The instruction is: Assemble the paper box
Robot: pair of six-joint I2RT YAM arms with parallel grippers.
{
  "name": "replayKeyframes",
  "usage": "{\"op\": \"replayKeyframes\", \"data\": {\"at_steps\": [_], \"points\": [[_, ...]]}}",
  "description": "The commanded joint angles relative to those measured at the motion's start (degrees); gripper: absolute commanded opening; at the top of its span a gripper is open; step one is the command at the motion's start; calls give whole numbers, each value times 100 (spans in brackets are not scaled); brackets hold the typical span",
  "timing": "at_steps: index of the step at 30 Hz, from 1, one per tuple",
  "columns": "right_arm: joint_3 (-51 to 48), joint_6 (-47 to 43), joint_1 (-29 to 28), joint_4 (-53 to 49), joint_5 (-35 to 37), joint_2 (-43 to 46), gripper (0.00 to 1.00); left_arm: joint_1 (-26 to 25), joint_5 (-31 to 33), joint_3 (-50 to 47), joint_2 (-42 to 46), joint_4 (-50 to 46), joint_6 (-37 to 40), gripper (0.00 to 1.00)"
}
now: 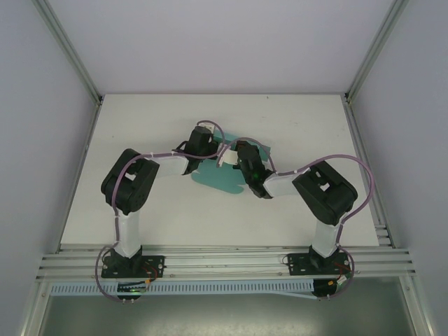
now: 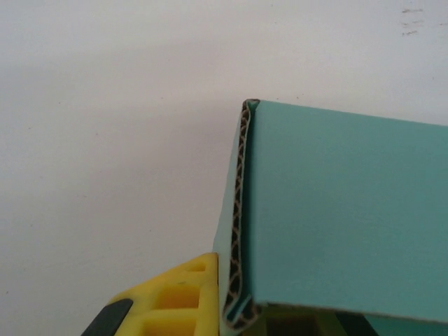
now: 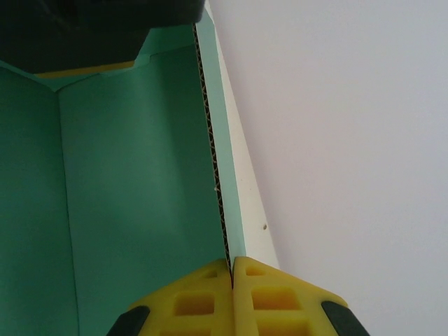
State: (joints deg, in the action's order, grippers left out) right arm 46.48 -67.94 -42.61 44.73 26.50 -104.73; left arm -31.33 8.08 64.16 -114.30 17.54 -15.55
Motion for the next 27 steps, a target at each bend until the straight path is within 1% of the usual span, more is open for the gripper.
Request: {"op": "replayKeyframes", "data": {"at_steps": [1, 2, 3, 4, 6, 9, 11, 16, 18, 22, 23, 27], "points": [[-89, 463, 45, -962, -57, -68, 0, 205, 81, -307, -215, -545, -275, 0], [-98, 487, 53, -1001, -124, -62, 0, 217, -127, -333, -229, -342, -241, 0], [-98, 516, 60, -1010, -166, -49, 0, 231, -342, -327, -245, -224, -147, 5], [-89, 521, 64, -1050, -193, -48, 0, 233, -427, -297, -272, -157, -150, 10], [-86, 494, 86, -1084, -275, -51, 0, 276, -831, -269, -312, -22, -128, 15], [-105, 458, 145, -1105, -381, -48, 0, 329, -1372, -306, -323, 222, -173, 16], [-111, 441, 178, -1111, -426, -44, 0, 329, -1641, -335, -307, 351, -123, 20], [-90, 405, 192, -1231, -582, 5, 0, 339, -1631, -254, -334, 385, 45, 24], [-55, 431, 198, -1274, -638, 13, 0, 339, -1631, -152, -367, 339, 144, 27], [-30, 414, 198, -1360, -768, 31, 0, 353, -1519, 14, -477, 285, 230, 28], [-38, 413, 193, -1411, -802, 40, 0, 372, -1564, 50, -486, 275, 263, 31], [-27, 400, 197, -1498, -866, 49, 0, 485, -1817, 87, -488, 341, 125, 32]]}}
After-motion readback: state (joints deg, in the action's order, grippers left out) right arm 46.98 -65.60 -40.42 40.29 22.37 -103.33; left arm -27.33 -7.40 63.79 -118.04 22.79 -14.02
